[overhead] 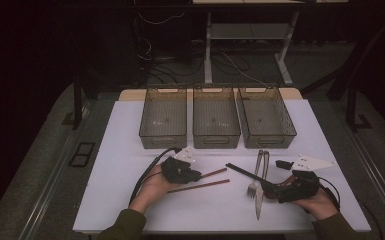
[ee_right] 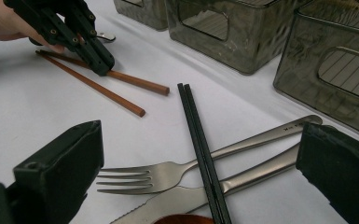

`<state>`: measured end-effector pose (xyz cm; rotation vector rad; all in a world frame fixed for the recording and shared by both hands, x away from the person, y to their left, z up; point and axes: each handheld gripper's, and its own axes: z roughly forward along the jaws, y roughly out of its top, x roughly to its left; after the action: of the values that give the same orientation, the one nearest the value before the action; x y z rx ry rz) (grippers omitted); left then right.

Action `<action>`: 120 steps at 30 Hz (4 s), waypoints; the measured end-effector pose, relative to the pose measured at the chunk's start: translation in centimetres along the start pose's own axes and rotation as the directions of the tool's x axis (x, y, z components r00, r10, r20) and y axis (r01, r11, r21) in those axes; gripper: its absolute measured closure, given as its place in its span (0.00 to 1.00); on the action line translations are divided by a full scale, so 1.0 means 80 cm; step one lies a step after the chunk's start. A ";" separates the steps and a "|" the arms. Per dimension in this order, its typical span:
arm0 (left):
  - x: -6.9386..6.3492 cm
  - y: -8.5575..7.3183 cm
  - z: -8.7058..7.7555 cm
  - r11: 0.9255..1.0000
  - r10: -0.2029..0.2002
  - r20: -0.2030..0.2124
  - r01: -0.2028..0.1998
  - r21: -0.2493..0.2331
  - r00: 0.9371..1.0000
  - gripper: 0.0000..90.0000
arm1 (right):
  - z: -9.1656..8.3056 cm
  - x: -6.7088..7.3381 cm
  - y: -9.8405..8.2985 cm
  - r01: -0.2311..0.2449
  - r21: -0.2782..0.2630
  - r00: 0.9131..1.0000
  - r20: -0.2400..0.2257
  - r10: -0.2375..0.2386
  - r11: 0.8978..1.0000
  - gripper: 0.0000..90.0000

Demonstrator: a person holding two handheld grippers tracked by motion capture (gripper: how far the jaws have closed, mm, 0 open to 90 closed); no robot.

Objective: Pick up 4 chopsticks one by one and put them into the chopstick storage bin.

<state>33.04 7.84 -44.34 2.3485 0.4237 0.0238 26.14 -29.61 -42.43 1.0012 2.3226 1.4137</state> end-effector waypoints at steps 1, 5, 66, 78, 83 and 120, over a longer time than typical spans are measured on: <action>0.000 0.000 -0.001 1.000 -0.006 -0.002 0.006 -0.004 1.000 0.93 | 0.000 0.000 0.000 0.000 0.000 1.000 0.000 0.000 1.000 0.01; 0.000 0.003 -0.008 1.000 -0.007 -0.023 0.006 -0.028 1.000 0.93 | 0.000 0.000 0.000 0.000 0.001 1.000 0.001 0.000 1.000 0.01; 0.020 0.048 -0.105 0.967 -0.132 -0.140 0.096 -0.235 0.981 0.93 | 0.008 -0.001 -0.005 -0.013 0.014 1.000 0.022 0.013 1.000 0.01; 0.055 0.067 -0.128 0.955 -0.200 -0.202 0.144 -0.261 0.959 0.93 | 0.007 0.000 -0.005 -0.015 0.013 1.000 0.025 0.014 1.000 0.01; 0.072 0.072 -0.131 0.949 -0.233 -0.223 0.172 -0.263 0.947 0.93 | 0.007 0.000 -0.005 -0.014 0.012 1.000 0.026 0.014 1.000 0.01; 0.219 0.081 -0.122 0.894 -0.422 -0.404 0.300 -0.333 0.811 0.93 | 0.006 -0.001 -0.007 -0.013 0.011 1.000 0.028 0.013 1.000 0.01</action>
<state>50.19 15.44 -34.73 1.9538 1.0452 0.4476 26.24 -29.53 -43.18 1.0343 2.3104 1.3837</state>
